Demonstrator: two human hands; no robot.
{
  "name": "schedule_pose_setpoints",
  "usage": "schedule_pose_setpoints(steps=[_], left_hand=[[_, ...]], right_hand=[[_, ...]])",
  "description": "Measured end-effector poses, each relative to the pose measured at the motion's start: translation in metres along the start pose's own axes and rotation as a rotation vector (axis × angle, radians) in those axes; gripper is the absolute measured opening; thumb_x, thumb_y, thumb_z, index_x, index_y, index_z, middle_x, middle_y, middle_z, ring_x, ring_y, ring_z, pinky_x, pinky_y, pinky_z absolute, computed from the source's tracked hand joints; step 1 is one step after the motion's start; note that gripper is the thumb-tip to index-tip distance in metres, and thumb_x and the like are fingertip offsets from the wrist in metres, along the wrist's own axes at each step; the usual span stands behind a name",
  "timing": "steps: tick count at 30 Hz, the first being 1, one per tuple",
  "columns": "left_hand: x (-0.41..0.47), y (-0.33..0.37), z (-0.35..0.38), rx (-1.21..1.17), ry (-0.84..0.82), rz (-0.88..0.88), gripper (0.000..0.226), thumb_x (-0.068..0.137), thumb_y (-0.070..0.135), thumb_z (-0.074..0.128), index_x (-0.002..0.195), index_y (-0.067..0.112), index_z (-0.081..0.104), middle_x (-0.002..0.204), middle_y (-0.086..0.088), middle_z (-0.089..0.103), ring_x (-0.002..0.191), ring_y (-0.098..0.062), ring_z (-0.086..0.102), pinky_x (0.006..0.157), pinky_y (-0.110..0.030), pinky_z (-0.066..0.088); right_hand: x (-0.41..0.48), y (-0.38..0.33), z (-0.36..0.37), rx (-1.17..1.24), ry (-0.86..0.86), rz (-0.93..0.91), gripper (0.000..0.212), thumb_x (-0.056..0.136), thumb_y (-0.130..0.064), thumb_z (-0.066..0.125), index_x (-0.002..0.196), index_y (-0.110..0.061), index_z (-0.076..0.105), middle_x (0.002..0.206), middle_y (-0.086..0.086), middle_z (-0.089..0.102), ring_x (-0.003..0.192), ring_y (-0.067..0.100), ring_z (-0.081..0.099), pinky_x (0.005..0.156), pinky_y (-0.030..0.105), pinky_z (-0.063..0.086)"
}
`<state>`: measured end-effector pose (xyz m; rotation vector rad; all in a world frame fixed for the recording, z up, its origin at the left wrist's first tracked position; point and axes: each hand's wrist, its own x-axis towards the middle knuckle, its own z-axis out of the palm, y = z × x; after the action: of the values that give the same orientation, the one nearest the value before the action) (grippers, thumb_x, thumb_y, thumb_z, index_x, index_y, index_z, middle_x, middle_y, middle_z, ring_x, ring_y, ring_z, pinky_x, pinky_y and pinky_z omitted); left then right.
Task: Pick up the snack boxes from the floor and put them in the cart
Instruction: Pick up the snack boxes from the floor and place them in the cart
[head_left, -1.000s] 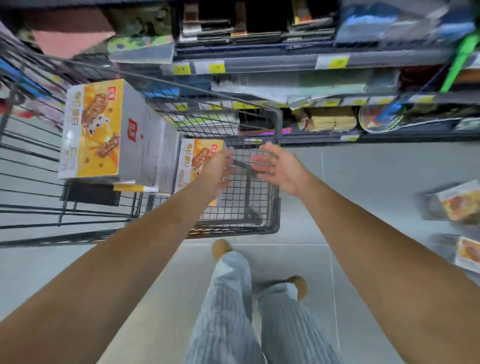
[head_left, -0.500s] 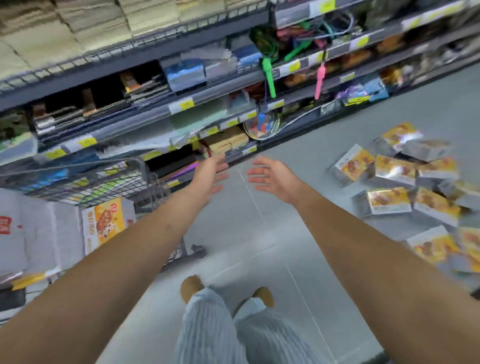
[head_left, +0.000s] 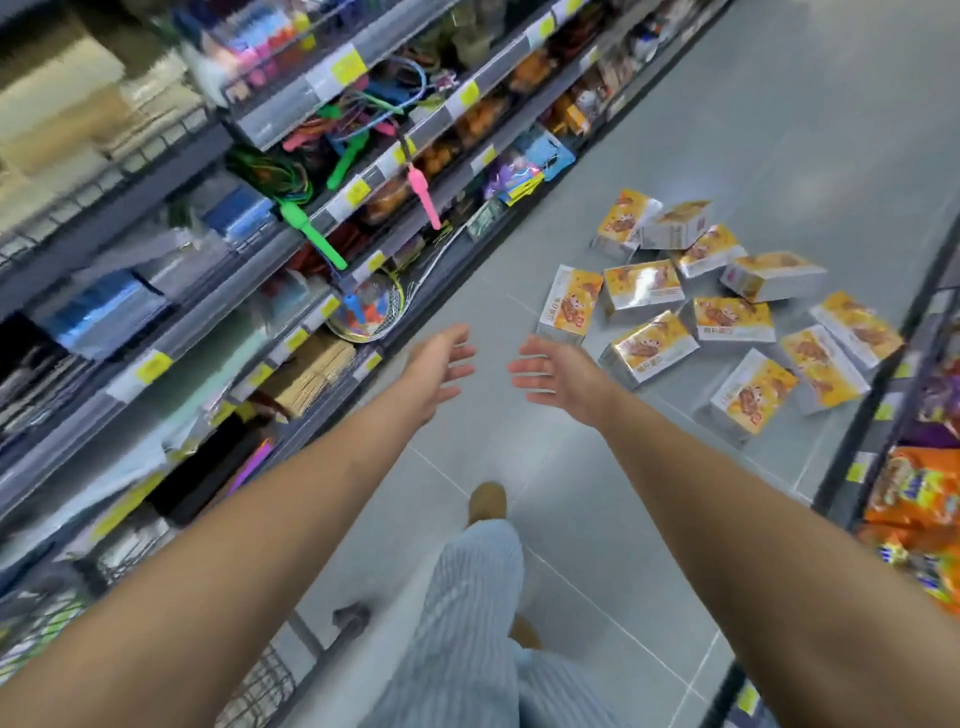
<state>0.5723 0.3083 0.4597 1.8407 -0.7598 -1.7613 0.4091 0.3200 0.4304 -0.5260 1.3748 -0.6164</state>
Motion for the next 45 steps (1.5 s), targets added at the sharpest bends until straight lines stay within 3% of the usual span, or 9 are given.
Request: schedule_pose_setpoints(steps=[2, 6, 12, 18, 27, 32, 35, 37, 45], left_hand=[[0.02, 0.018, 0.015, 0.042, -0.026, 0.004, 0.02, 0.094, 0.038, 0.047, 0.105, 0.023, 0.054, 0.109, 0.003, 0.061, 0.091, -0.016, 0.057, 0.081, -0.031, 0.037], [0.063, 0.059, 0.056, 0.159, -0.107, -0.008, 0.021, 0.093, 0.039, 0.048, 0.105, 0.023, 0.055, 0.107, 0.004, 0.062, 0.08, -0.01, 0.057, 0.066, -0.025, 0.037], [0.106, 0.109, 0.128, 0.341, -0.275, -0.012, 0.018, 0.091, 0.042, 0.05, 0.092, 0.026, 0.058, 0.106, 0.005, 0.062, 0.091, -0.015, 0.056, 0.066, -0.027, 0.037], [0.133, 0.131, 0.214, 0.491, -0.414, -0.012, 0.039, 0.091, 0.044, 0.051, 0.121, 0.019, 0.057, 0.117, 0.003, 0.063, 0.096, -0.014, 0.058, 0.078, -0.031, 0.038], [0.169, 0.148, 0.342, 0.674, -0.471, -0.05, 0.041, 0.093, 0.041, 0.052, 0.126, 0.016, 0.055, 0.129, -0.002, 0.059, 0.117, -0.021, 0.056, 0.097, -0.037, 0.038], [0.214, 0.15, 0.41, 0.773, -0.448, 0.039, 0.015, 0.092, 0.036, 0.055, 0.096, 0.022, 0.058, 0.112, 0.001, 0.058, 0.109, -0.018, 0.056, 0.083, -0.028, 0.04], [0.248, 0.139, 0.446, 0.78, -0.468, 0.037, 0.033, 0.091, 0.033, 0.058, 0.118, 0.014, 0.055, 0.116, 0.002, 0.057, 0.108, -0.017, 0.054, 0.074, -0.025, 0.038], [0.269, 0.13, 0.462, 0.798, -0.468, 0.035, 0.047, 0.091, 0.035, 0.059, 0.131, 0.011, 0.051, 0.128, -0.001, 0.056, 0.114, -0.019, 0.053, 0.079, -0.025, 0.036], [0.389, 0.073, 0.504, 0.85, -0.402, -0.033, 0.058, 0.092, 0.032, 0.059, 0.141, 0.009, 0.039, 0.144, -0.007, 0.044, 0.129, -0.02, 0.045, 0.088, -0.022, 0.032]], right_hand=[[0.009, -0.011, -0.018, 0.021, 0.035, 0.004, 0.014, 0.096, -0.03, 0.049, 0.094, -0.018, 0.056, 0.101, 0.005, 0.066, 0.087, 0.019, 0.064, 0.092, 0.037, 0.046], [0.033, -0.039, -0.059, 0.1, 0.137, 0.023, 0.016, 0.095, -0.03, 0.051, 0.101, -0.016, 0.057, 0.102, 0.005, 0.067, 0.09, 0.021, 0.063, 0.086, 0.035, 0.046], [0.049, -0.067, -0.121, 0.256, 0.274, 0.017, 0.016, 0.096, -0.032, 0.05, 0.098, -0.017, 0.057, 0.098, 0.003, 0.068, 0.086, 0.018, 0.064, 0.078, 0.032, 0.048], [0.054, -0.066, -0.189, 0.405, 0.405, 0.021, 0.017, 0.096, -0.032, 0.05, 0.099, -0.018, 0.058, 0.089, 0.0, 0.067, 0.08, 0.016, 0.063, 0.071, 0.029, 0.046], [0.091, -0.064, -0.302, 0.526, 0.511, 0.108, 0.018, 0.093, -0.035, 0.053, 0.092, -0.018, 0.059, 0.089, 0.002, 0.068, 0.081, 0.018, 0.064, 0.075, 0.031, 0.046], [0.129, -0.073, -0.369, 0.571, 0.55, 0.159, 0.014, 0.094, -0.029, 0.053, 0.089, -0.019, 0.06, 0.09, 0.003, 0.068, 0.084, 0.019, 0.064, 0.078, 0.034, 0.047], [0.156, -0.073, -0.404, 0.574, 0.565, 0.195, 0.012, 0.095, -0.029, 0.054, 0.092, -0.019, 0.06, 0.088, 0.002, 0.068, 0.082, 0.018, 0.063, 0.078, 0.034, 0.048], [0.174, -0.071, -0.421, 0.588, 0.599, 0.196, 0.011, 0.095, -0.027, 0.054, 0.09, -0.019, 0.059, 0.086, 0.0, 0.066, 0.078, 0.015, 0.062, 0.071, 0.03, 0.048], [0.276, -0.014, -0.472, 0.635, 0.674, 0.303, 0.011, 0.093, -0.026, 0.058, 0.083, -0.022, 0.057, 0.085, 0.0, 0.063, 0.075, 0.013, 0.058, 0.067, 0.029, 0.045]])
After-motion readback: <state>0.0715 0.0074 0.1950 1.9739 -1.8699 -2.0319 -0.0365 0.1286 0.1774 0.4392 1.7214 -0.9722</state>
